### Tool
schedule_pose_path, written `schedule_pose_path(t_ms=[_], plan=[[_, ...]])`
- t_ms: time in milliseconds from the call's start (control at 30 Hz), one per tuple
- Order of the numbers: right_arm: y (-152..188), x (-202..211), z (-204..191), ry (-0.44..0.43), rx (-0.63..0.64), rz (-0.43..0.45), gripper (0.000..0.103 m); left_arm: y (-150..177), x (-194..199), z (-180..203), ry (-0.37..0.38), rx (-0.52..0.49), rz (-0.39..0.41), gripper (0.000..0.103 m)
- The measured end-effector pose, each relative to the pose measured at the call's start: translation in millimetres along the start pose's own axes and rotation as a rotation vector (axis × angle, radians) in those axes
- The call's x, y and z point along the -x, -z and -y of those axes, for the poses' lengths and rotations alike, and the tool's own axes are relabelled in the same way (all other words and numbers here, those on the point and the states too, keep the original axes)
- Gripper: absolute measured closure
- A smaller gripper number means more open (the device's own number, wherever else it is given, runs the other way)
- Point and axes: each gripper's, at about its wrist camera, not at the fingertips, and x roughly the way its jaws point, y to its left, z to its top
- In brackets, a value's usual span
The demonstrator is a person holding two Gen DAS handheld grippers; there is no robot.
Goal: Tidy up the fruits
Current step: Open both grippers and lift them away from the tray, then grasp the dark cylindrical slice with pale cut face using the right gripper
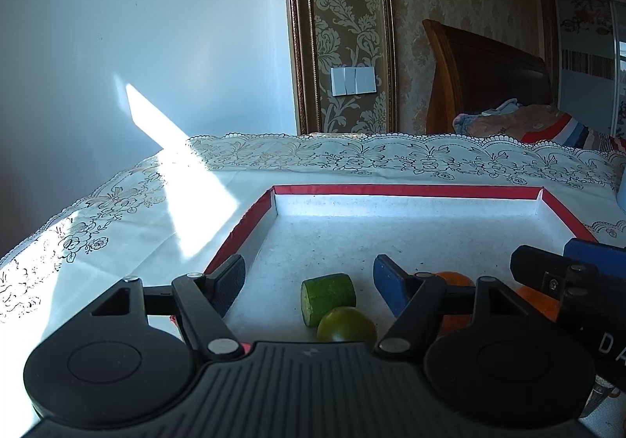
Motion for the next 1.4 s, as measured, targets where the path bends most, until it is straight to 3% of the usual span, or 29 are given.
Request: schedule_pose_path(t_ms=[267,367,1333,1400], plan=[[3,9,4,0.014,-0.022,0.009,0.061,6,16,-10,0.009,0.013,0.015,0.031],[5,18,4,0.018,-0.031,0.025,0.049,10,24,-16,0.021,0.026,0.016,0.031],[31,69,13,0.011,-0.104,0.072,0.049,48,70,-48,0.095,0.087,-0.028,0.026],[35,75,13,0.007,-0.103,0.071,0.04,49,71,-51,0.103,0.095,-0.034,0.026]])
